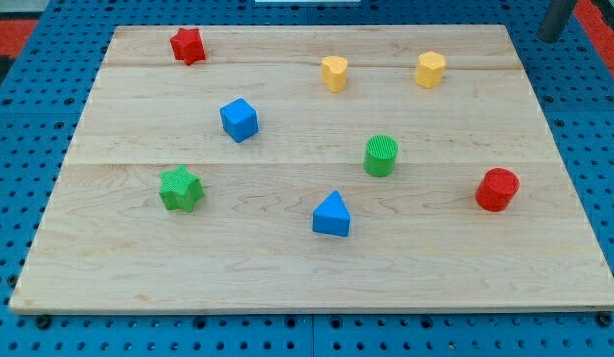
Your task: Push yellow hexagon to the left a bit
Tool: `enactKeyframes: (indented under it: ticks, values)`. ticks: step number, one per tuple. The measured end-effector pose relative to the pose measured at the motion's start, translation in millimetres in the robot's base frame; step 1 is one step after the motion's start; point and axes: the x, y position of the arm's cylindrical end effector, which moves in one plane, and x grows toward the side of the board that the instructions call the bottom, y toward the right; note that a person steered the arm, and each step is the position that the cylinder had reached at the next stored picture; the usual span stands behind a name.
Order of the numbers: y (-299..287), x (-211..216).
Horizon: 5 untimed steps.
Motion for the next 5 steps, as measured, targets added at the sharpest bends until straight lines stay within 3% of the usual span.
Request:
enactKeyframes:
  ticks: [1, 4, 5]
  values:
    - [-38, 44]
    - [-193, 49]
    - [-161, 67]
